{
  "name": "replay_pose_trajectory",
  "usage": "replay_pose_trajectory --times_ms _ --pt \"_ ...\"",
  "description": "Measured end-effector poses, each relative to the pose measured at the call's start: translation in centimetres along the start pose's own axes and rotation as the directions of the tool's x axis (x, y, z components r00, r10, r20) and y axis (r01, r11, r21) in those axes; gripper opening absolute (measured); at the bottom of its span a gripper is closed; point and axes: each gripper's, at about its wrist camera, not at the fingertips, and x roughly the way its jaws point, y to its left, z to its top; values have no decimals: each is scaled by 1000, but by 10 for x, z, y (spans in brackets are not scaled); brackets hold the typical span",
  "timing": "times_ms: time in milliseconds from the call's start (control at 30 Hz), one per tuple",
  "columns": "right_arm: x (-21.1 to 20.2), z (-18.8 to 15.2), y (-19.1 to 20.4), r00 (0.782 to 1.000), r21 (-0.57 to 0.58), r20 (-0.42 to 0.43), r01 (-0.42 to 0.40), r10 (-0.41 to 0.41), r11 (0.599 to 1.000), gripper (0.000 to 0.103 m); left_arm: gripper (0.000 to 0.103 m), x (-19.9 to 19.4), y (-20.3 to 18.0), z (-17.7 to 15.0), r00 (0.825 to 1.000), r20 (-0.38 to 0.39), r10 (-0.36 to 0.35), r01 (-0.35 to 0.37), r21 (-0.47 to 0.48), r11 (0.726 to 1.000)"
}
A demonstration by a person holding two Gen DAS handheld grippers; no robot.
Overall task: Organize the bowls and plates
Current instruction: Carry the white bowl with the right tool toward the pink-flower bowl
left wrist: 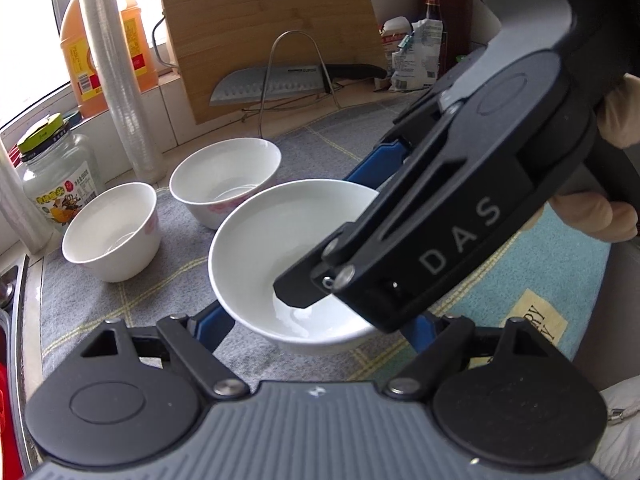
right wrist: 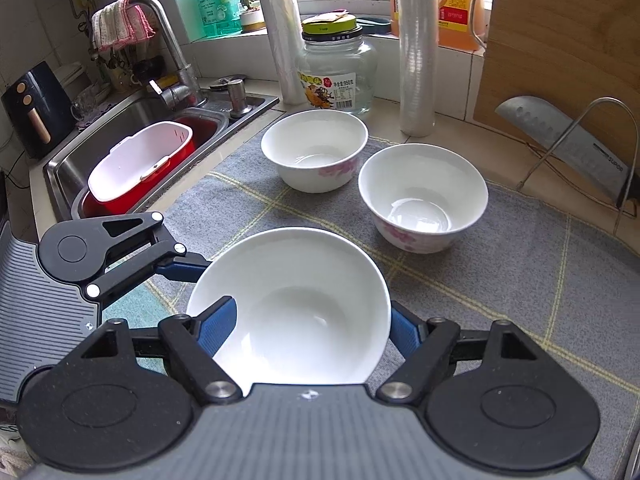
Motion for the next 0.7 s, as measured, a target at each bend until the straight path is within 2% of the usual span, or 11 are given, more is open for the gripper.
replay_pose_trajectory --times_ms 400,700 --pt "-40 -39 -45 996 84 25 78 -80 993 85 86 26 -51 25 997 4 -80 79 78 994" --pt "-57 -64 -84 989 157 22 140 -145 978 85 86 54 -80 44 988 12 -157 154 118 981"
